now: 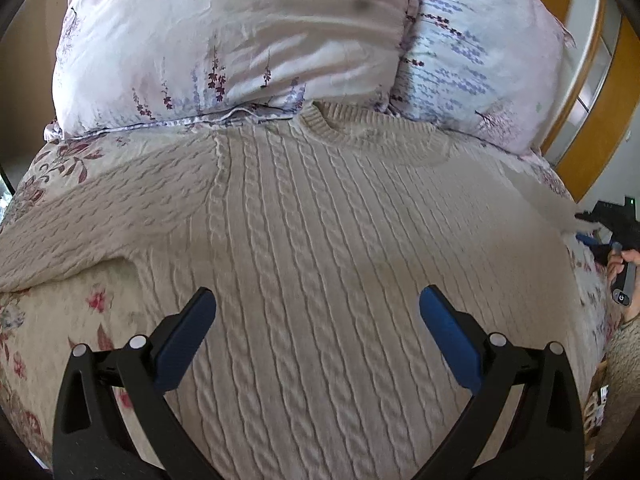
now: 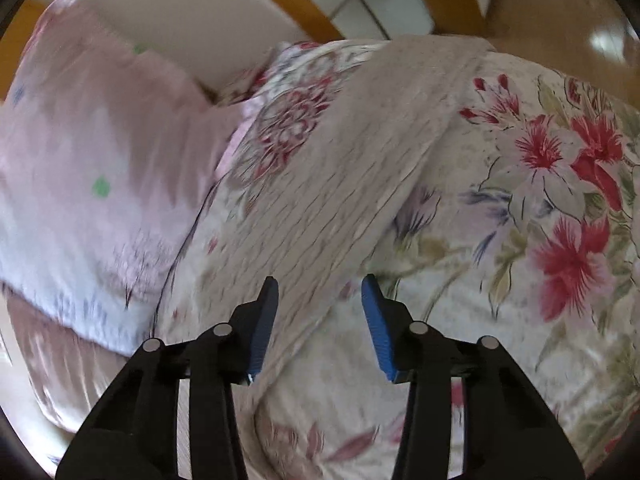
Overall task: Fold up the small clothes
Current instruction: 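Grasp a sweater sleeve with the right gripper and fold it across the body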
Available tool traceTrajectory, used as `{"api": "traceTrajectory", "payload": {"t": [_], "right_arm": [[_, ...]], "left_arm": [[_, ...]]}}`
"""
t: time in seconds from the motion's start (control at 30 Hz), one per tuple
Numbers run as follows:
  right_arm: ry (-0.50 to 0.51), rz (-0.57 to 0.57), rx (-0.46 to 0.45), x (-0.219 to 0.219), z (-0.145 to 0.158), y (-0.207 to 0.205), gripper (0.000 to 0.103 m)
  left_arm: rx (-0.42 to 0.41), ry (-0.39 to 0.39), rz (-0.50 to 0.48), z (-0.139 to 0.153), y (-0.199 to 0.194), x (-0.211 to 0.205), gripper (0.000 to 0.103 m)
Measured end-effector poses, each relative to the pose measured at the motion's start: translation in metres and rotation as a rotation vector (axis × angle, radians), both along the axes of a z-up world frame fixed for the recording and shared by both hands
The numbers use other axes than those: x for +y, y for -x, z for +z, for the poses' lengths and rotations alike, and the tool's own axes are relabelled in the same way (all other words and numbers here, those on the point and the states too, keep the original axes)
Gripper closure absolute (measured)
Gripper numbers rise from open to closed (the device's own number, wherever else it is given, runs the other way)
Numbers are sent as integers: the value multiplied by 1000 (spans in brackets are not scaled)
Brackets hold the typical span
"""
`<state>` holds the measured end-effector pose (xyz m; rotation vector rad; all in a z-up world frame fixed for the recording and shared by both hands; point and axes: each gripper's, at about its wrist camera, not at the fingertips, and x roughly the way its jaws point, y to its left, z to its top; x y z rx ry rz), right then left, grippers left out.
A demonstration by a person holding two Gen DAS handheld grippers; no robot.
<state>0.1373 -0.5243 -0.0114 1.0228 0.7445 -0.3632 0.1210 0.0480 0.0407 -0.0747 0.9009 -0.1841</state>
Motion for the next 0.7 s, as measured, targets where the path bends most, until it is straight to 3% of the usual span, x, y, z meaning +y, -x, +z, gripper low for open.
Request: {"api": "traceTrajectory", "payload": {"t": [0.2,0.33,0.37,0.53,0.7], "right_arm": [[-17,-78,-23,-21,-3,-6,69],[-26,-121,-37,-32,-8,-3,85],[-9,-121,-31,-32,-8,-4,90],[92,-87,-32,-25,2,-6,92],[255,11,-127,7,47,-7,93]], "left_arm": [[-7,0,-4,1,-17,-7,2],[13,27,-10,-3,-28,-10,2],[21,40,-11,-5,-30,-10,2],[61,162,-19,-11,-40,-7,2],[81,242,-65,-10,-47,-10,2]]}}
